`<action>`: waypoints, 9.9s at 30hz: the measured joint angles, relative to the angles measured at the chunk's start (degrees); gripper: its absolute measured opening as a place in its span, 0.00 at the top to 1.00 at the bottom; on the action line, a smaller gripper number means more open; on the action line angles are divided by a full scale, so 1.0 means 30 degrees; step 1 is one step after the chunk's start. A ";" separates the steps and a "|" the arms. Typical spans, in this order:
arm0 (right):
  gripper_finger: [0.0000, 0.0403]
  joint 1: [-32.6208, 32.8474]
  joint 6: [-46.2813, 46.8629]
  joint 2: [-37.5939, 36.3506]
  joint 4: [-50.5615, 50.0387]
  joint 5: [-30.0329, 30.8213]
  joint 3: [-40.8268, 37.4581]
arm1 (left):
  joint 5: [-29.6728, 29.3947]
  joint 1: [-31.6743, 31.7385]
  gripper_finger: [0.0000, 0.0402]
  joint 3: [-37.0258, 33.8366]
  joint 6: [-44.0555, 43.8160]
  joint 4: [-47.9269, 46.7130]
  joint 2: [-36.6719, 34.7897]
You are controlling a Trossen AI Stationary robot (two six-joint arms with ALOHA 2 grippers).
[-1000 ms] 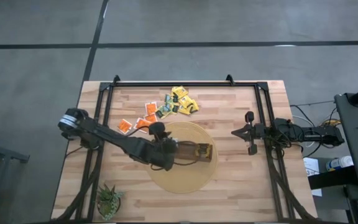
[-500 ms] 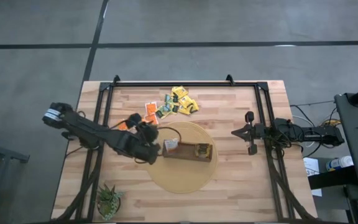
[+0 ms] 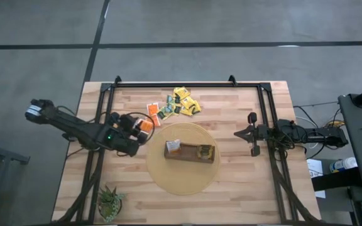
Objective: Pick & Place Tea
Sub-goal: Put the white and orange tea bag into the wooden organizer
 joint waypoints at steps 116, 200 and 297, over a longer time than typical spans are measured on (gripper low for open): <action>0.98 0.0004 0.0000 0.0007 -0.0004 0.0000 0.0000 | 0.8166 -0.2860 1.00 0.3813 0.8884 0.7863 0.5343; 0.98 0.0002 0.0000 0.0007 0.0000 0.0000 0.0000 | 1.2123 0.2408 0.94 0.3048 1.2626 1.0615 0.8207; 0.98 0.0006 0.0000 0.0007 0.0000 0.0000 0.0000 | 1.1391 0.1844 1.00 0.5687 1.3929 0.6150 0.8280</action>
